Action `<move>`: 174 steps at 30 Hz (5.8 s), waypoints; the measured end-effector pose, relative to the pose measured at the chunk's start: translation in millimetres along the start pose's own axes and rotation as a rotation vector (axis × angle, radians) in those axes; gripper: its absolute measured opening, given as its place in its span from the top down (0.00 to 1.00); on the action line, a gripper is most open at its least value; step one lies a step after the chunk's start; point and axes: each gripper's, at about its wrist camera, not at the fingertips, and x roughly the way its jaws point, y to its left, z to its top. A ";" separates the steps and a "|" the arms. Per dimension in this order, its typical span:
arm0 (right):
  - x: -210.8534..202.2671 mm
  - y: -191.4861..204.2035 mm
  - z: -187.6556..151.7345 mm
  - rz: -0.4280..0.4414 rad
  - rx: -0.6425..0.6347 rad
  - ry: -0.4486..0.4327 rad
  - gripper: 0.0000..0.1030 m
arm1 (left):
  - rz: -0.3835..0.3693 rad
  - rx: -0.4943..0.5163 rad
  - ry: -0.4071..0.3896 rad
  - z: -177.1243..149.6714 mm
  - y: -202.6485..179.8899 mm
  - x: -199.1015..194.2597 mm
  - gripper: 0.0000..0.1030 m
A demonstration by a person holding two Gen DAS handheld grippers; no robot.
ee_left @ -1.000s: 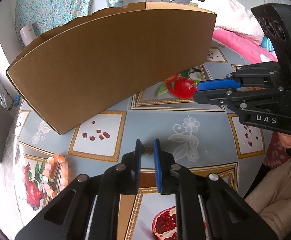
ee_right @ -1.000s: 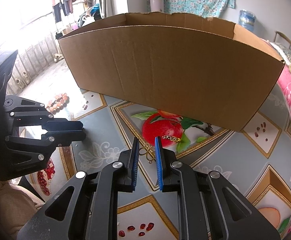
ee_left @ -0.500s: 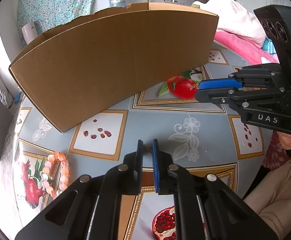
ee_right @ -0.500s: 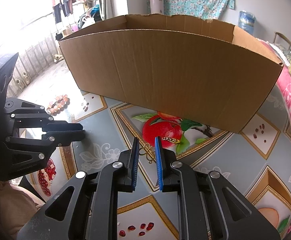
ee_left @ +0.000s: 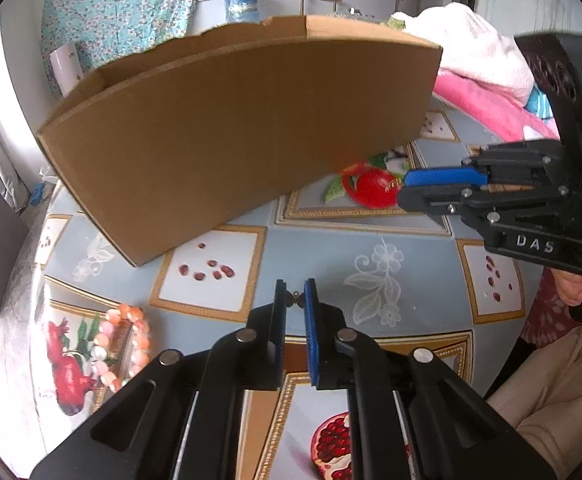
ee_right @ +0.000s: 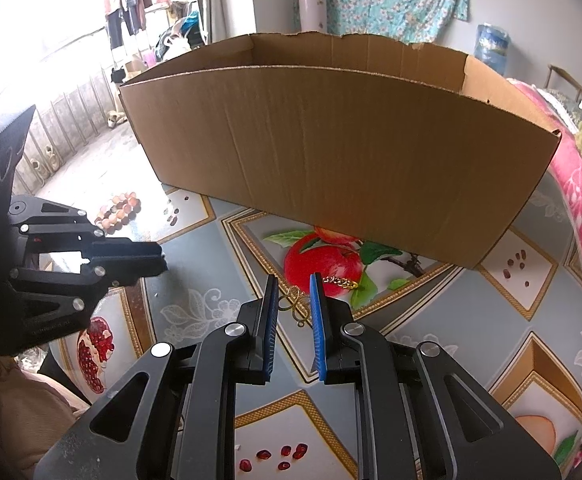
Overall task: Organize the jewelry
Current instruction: 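Carry the gold charm over the box and open the left gripper, then withdraw the left gripper from the box to the pink bead bracelet, then close the left gripper on the pink bead bracelet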
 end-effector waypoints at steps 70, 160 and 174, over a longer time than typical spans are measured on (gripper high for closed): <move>-107.0 -107.6 99.3 0.292 0.281 -0.211 0.58 | -0.083 -0.344 -0.176 108.6 91.7 -81.4 0.34; 7.8 -35.0 14.7 -0.003 0.190 0.137 0.75 | 0.021 -0.293 0.074 -0.5 40.1 14.0 0.91; 18.6 -17.4 22.0 -0.060 0.101 0.119 0.94 | 0.021 -0.288 0.067 0.4 37.2 16.6 0.91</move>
